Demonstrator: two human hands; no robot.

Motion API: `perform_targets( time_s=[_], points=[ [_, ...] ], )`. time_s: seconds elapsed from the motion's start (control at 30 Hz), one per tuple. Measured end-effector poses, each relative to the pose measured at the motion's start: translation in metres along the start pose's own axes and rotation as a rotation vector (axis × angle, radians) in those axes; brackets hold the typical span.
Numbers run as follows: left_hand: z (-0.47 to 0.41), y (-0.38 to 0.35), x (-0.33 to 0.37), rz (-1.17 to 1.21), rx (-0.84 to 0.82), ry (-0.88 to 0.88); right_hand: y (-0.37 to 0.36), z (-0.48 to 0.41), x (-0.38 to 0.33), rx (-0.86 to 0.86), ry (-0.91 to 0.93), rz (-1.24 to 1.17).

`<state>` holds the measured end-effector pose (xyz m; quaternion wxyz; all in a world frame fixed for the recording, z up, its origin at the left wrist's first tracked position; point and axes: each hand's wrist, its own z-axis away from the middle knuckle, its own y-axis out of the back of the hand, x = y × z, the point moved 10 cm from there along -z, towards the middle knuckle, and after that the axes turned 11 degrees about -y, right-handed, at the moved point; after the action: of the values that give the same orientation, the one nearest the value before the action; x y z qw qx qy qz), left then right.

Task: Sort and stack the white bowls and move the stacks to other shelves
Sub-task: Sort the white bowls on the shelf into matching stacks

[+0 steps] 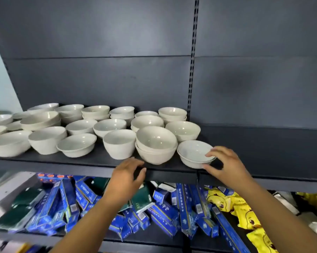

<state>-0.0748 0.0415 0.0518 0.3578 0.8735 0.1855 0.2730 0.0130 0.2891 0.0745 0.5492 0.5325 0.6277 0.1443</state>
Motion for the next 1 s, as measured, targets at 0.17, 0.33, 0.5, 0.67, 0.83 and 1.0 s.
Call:
perform_targets(
  time_s=[0.17, 0.33, 0.5, 0.67, 0.83, 1.0],
  points=[
    [0.003, -0.011, -0.013, -0.105, -0.062, 0.105, -0.016, -0.007, 0.001, -0.021, 0.015, -0.066],
    [0.012, -0.019, -0.019, -0.13, -0.061, 0.133, -0.025, -0.012, -0.001, 0.019, 0.079, -0.067],
    [0.016, -0.022, -0.016, -0.106, -0.06, 0.133, -0.008, -0.002, -0.008, 0.212, 0.153, -0.133],
    [0.017, -0.019, -0.017, -0.02, -0.128, 0.146, 0.015, 0.018, -0.016, 0.281, 0.12, -0.264],
    [0.02, 0.005, -0.002, 0.18, -0.106, 0.135, 0.05, 0.047, -0.056, 0.376, 0.21, -0.437],
    [0.021, 0.058, 0.024, 0.638, -0.02, 0.134, 0.061, 0.069, -0.125, 0.321, 0.281, -0.561]
  ],
)
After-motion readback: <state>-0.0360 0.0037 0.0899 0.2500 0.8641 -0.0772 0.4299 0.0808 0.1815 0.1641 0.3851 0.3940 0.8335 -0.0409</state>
